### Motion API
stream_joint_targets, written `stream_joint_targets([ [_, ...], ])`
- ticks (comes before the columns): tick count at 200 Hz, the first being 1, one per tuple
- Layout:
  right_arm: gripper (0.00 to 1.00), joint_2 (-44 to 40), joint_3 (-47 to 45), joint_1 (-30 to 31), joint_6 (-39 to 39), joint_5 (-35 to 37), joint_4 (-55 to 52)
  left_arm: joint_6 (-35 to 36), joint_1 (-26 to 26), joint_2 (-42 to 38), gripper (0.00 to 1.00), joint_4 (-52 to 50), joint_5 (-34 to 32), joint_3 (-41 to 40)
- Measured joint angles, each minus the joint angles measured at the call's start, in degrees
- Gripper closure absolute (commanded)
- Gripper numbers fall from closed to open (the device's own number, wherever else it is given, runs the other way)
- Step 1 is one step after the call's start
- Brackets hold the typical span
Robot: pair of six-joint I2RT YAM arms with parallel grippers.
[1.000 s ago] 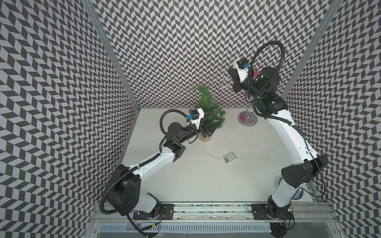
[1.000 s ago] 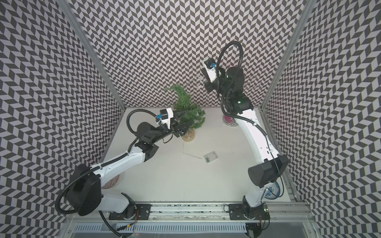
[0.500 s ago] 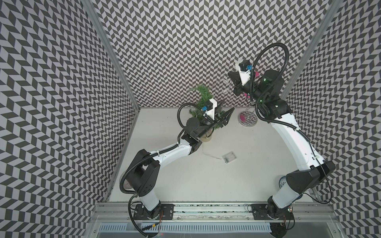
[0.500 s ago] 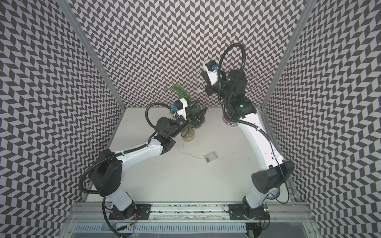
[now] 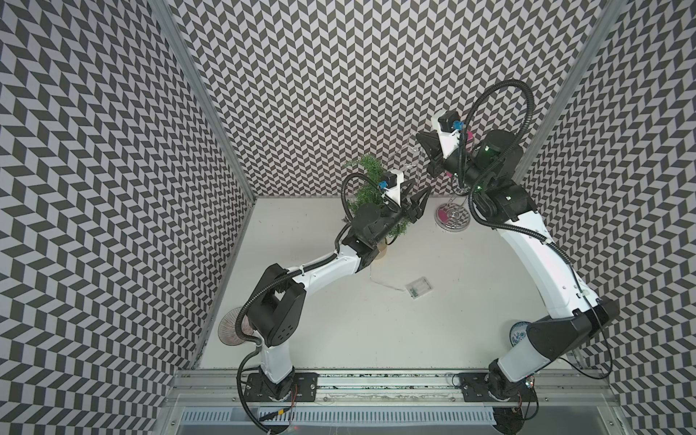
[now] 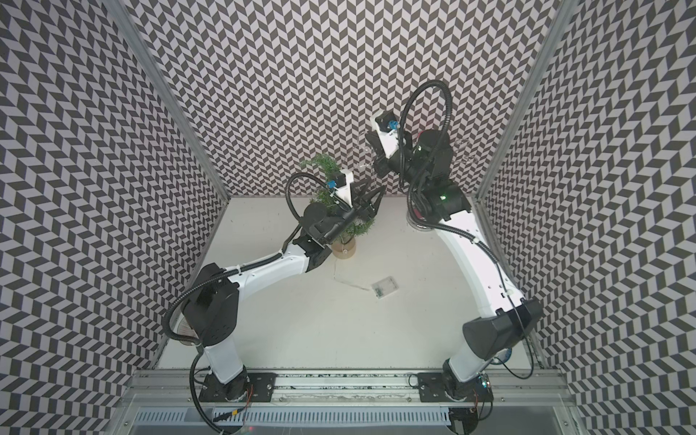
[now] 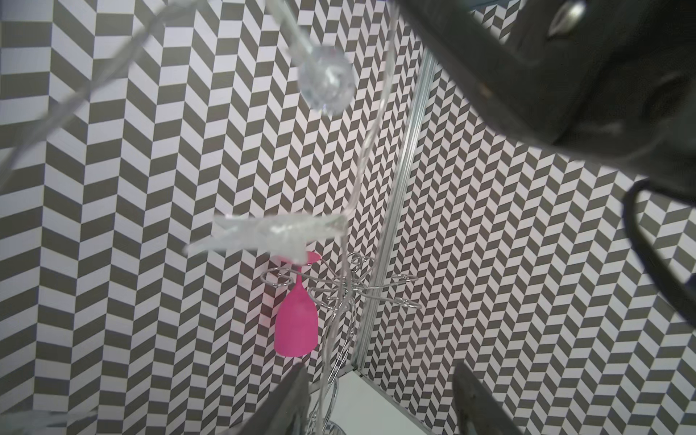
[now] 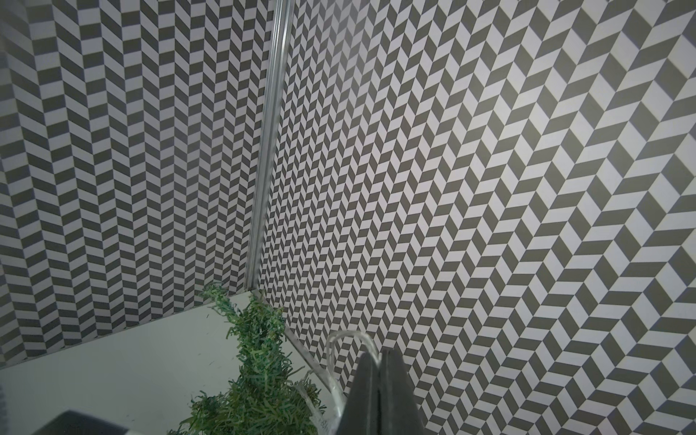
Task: Wrap string light around the christmas tree
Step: Wrap the light string around the Christmas tree.
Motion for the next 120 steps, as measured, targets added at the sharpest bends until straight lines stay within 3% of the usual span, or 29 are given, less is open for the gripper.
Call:
stream_joint_targets([
  [41,1.00,-0.7,0.0,0.0,0.6,-0.9,0.0,0.1,0.0,2.3,0.49,-1.0,-1.0,3.1],
  [120,1.00,-0.8,0.0,0.0,0.7,-1.0,0.0,-0.4,0.3,4.9,0.93,-0.7,-0.6,5.6],
])
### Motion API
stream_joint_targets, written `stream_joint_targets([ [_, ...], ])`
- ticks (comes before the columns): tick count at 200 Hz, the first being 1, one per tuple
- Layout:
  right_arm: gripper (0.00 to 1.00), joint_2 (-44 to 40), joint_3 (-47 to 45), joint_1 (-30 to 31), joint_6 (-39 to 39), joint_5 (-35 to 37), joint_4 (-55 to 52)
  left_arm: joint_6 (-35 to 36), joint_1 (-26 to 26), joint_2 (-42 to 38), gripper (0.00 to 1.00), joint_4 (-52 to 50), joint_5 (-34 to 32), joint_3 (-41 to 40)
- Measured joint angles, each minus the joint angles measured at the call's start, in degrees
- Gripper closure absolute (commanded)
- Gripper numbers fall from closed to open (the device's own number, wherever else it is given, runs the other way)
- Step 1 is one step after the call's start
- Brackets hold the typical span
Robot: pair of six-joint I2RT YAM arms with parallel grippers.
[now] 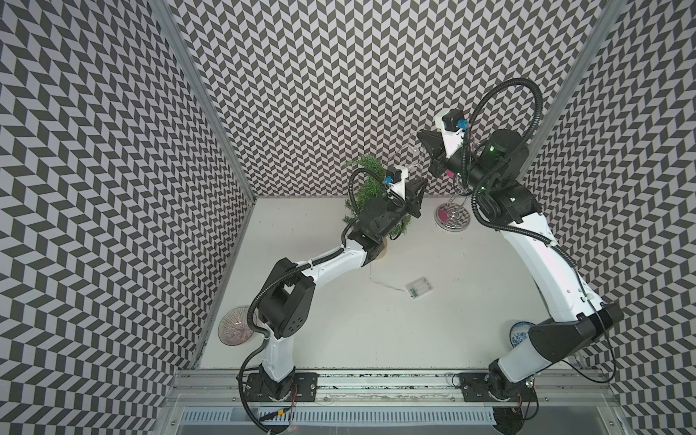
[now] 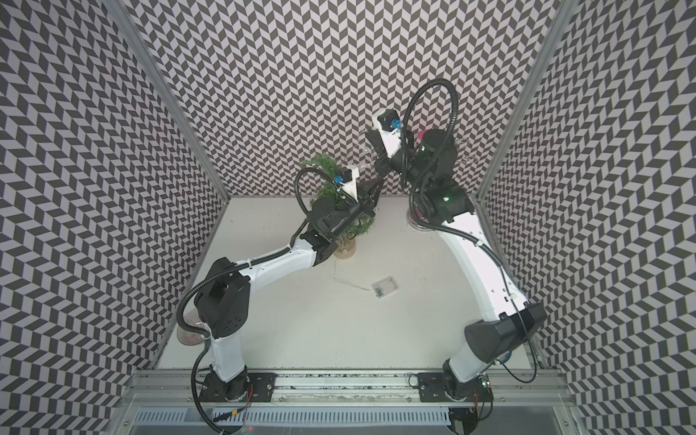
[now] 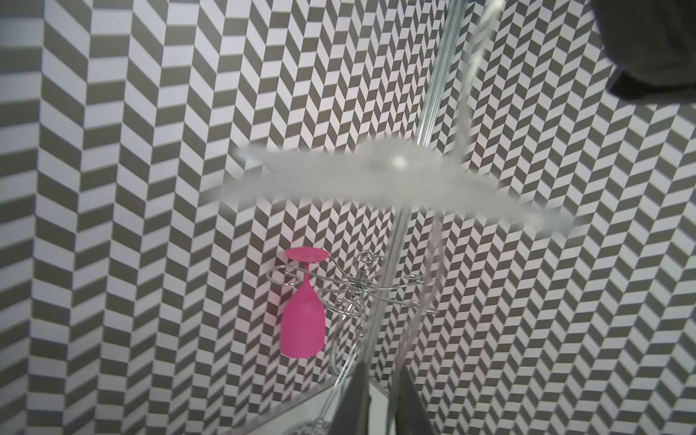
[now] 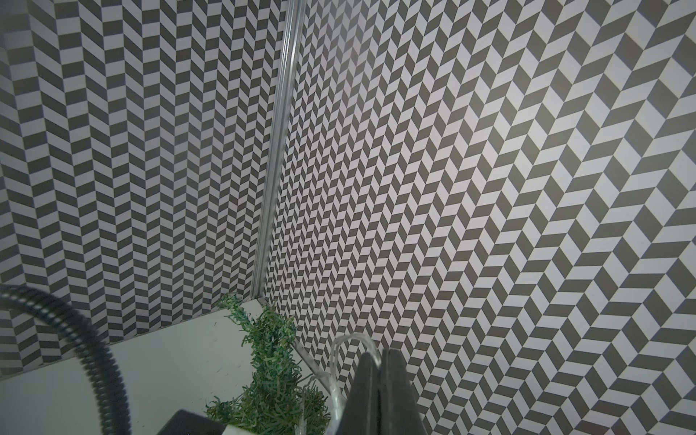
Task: Wrap string light around the christmas tree
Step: Wrap the light string around the Christmas tree.
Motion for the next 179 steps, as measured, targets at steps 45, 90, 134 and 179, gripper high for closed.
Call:
stream_joint_targets([
  [45,0.90,-0.1,0.0,0.0,-0.3,0.5,-0.1,0.1,-0.1,0.1,1.00,1.3,0.4,-0.3],
  [90,0.48,-2.8,-4.6,0.0,-0.8,3.1,0.5,4.5,-0.7,-9.7,1.00,-6.5,0.3,-7.6],
  [134,0.39,-5.8,-9.1,0.0,0.2,4.5,2.2,11.1,-0.8,-24.3,1.00,-18.5,0.2,-11.4],
  [179,0.36,-6.4,-9.2,0.0,0.6,6.8,2.6,15.3,1.5,-29.7,1.00,-29.9,0.5,-12.3],
])
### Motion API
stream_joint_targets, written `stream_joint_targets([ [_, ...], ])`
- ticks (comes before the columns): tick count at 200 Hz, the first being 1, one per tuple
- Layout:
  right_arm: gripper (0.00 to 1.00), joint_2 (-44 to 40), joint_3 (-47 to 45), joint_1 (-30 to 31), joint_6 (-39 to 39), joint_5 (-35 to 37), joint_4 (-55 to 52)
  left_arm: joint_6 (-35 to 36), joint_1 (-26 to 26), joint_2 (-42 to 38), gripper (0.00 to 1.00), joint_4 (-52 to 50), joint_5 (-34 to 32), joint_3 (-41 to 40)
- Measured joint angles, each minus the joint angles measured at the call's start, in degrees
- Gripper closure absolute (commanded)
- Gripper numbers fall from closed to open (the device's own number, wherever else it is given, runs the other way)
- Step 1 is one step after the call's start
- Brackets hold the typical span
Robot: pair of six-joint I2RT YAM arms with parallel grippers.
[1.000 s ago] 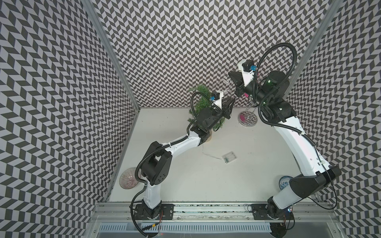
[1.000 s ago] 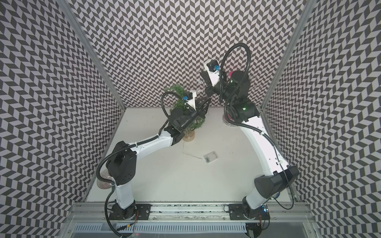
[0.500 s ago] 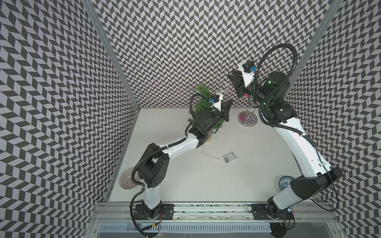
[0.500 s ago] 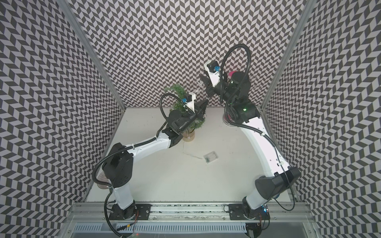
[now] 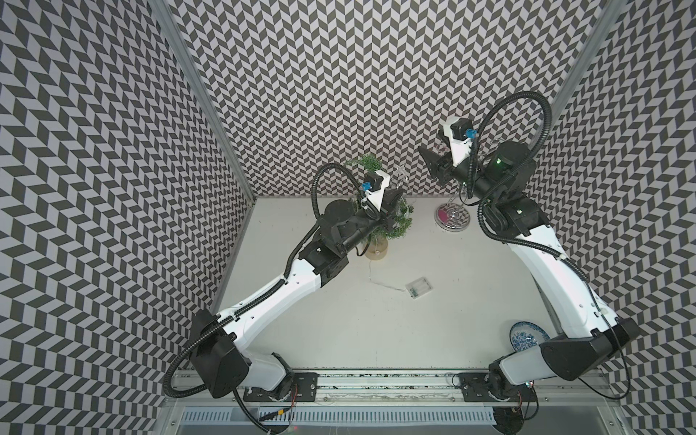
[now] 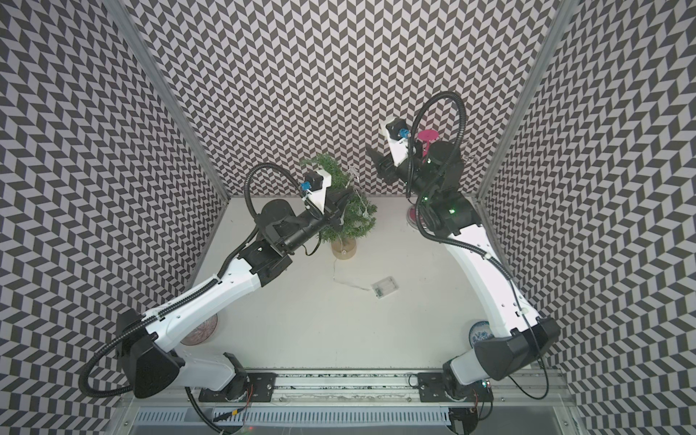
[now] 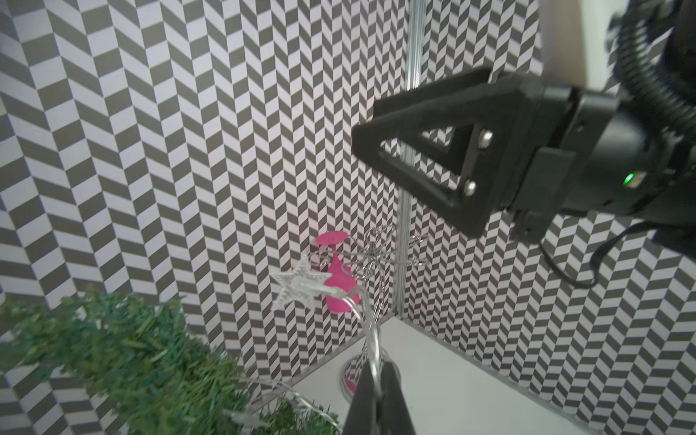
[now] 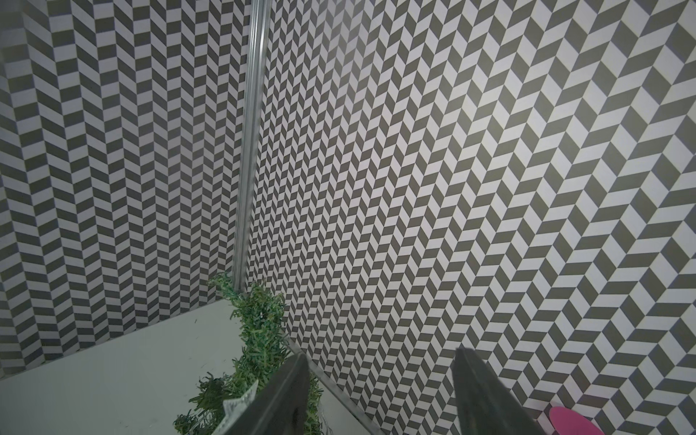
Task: Wrap string light around the christmas tree
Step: Wrap the light string around the Christmas tree.
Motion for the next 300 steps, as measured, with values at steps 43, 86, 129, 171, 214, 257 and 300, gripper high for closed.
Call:
stream_joint_targets([
  [43,0.35,-1.2,-2.2,0.0,-0.1,1.5,0.0,3.3,5.7,-3.0,1.00,-8.8,0.5,-0.3],
  [86,0.34,-1.9,-3.8,0.0,-0.1,2.4,0.0,8.2,7.4,-4.3,1.00,-16.2,0.7,7.1],
  [129,0.34,-2.1,-3.8,0.0,-0.1,2.7,0.0,11.0,15.4,-5.6,1.00,-19.1,2.7,12.0],
  [171,0.34,-2.1,-3.8,0.0,-0.1,2.1,0.1,13.7,22.0,1.1,1.00,-22.8,9.1,21.6],
  [214,0.33,-1.7,-3.2,0.0,-0.1,0.8,0.4,16.9,24.5,11.2,1.00,-24.8,15.1,26.9],
  [257,0.33,-0.1,-2.9,0.0,-0.4,0.2,0.4,18.2,27.2,16.6,1.00,-25.5,17.6,28.6],
  [300,0.33,1.6,-2.9,0.0,-0.7,0.1,0.4,17.9,29.0,12.1,1.00,-19.6,17.4,21.6],
])
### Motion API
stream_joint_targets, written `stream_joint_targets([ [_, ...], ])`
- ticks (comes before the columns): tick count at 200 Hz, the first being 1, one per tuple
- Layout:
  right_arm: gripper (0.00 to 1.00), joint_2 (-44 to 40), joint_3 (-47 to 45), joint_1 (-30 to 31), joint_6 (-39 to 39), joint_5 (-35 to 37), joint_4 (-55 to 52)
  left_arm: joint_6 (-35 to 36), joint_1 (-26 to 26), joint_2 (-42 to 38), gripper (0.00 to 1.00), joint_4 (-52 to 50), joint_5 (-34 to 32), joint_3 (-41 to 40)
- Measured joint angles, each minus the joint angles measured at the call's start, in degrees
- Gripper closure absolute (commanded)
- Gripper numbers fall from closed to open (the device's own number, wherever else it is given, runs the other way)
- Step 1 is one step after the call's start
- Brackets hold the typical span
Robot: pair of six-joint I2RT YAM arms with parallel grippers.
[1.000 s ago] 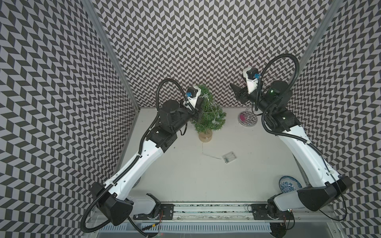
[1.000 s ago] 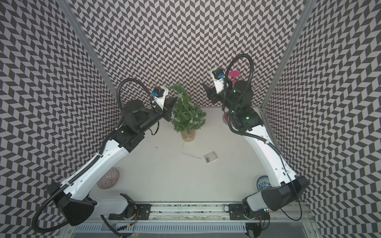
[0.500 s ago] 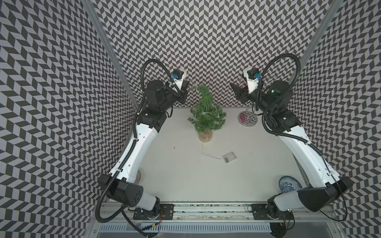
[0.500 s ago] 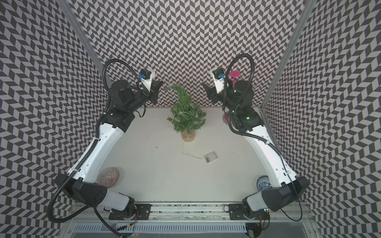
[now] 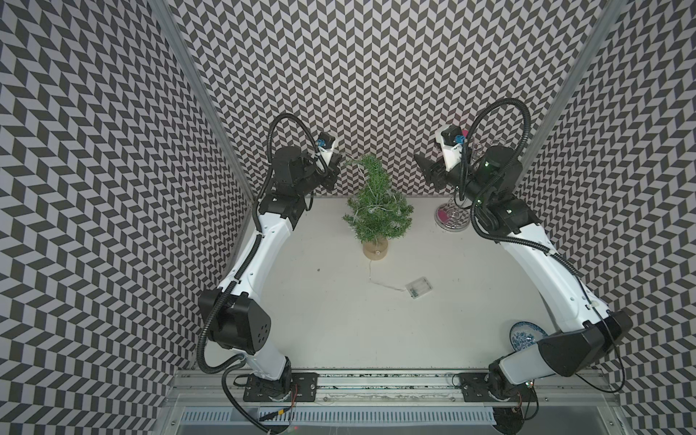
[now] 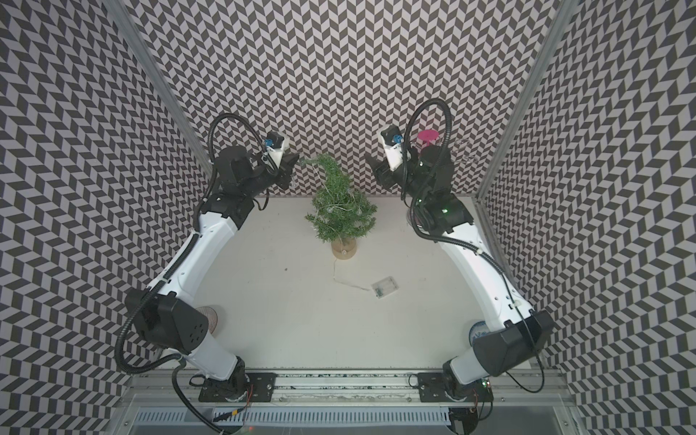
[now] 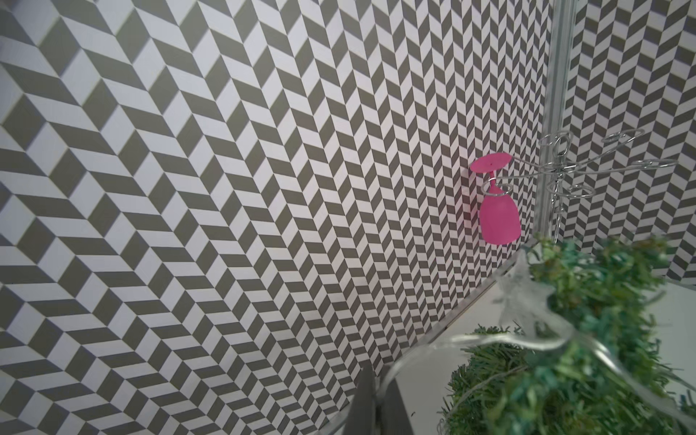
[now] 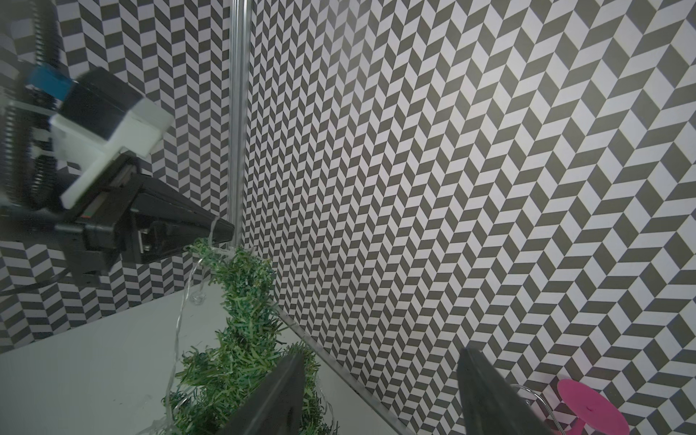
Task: Wrap string light around the christmas tree
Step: Wrap the light string around the Christmas tree.
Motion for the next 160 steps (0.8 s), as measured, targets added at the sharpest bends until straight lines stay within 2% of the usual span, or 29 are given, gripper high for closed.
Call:
stream_joint_targets([
  [32,0.33,0.4,0.0,0.0,0.0,-0.4,0.0,-1.1,2.6,-1.5,1.00,1.7,1.6,-0.4],
  [58,0.33,0.4,0.0,0.0,0.0,-0.4,0.0,-1.6,4.3,1.8,1.00,1.3,3.4,4.7],
  [104,0.33,0.4,0.0,0.0,0.0,-0.4,0.0,-2.6,4.7,5.5,1.00,0.8,5.6,5.6],
  [160,0.33,0.5,0.0,0.0,-1.1,-0.3,-0.1,-1.7,4.9,17.7,1.00,-2.6,8.1,19.5],
])
